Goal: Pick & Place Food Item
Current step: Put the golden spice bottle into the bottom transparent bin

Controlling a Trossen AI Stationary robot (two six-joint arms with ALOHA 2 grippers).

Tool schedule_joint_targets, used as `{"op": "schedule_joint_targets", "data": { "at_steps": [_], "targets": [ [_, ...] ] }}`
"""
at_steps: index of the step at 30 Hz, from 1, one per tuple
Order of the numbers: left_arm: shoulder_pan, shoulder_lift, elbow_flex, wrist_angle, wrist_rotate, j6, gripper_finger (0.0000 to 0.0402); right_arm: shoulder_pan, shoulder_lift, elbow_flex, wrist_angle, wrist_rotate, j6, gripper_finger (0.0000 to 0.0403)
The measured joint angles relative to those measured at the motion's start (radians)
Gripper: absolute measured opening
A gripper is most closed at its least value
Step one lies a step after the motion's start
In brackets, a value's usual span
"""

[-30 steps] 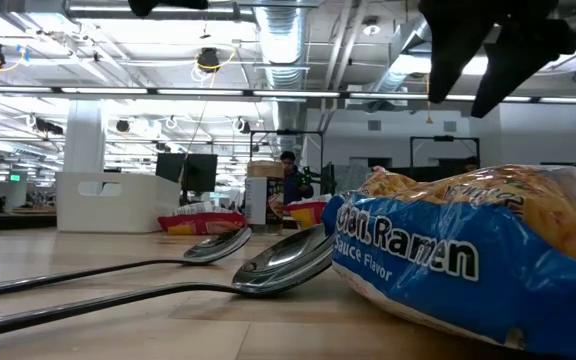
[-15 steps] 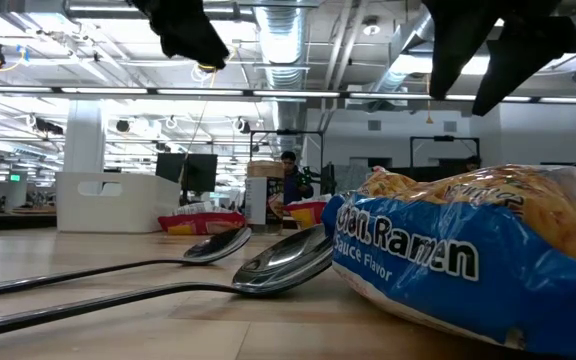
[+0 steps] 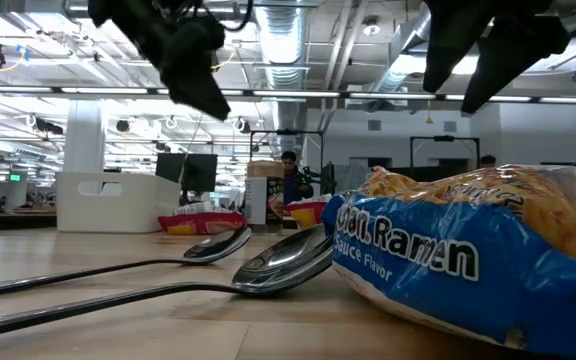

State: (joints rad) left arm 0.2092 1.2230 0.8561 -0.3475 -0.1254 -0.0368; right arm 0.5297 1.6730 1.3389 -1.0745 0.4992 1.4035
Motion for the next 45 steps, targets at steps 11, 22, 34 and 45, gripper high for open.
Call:
{"op": "schedule_joint_targets", "data": {
  "at_steps": [11, 22, 34, 45],
  "targets": [
    [0.000, 0.017, -0.155, 0.262, -0.009, 0.000, 0.0186, 0.000, 0.000, 0.000, 0.010, 0.000, -0.024, 0.0301],
    [0.022, 0.029, -0.247, 0.311, 0.002, -0.011, 0.0200, -0.002, 0.000, 0.000, 0.043, 0.001, -0.024, 0.0301],
    [0.067, 0.196, -0.248, 0.469, -0.001, -0.061, 0.0358, -0.002, 0.000, -0.001, 0.089, 0.003, -0.023, 0.0301],
    [0.067, 0.321, -0.247, 0.670, 0.021, 0.083, 0.0395, -0.002, 0.000, -0.001, 0.108, 0.000, -0.024, 0.0301]
  ]
}}
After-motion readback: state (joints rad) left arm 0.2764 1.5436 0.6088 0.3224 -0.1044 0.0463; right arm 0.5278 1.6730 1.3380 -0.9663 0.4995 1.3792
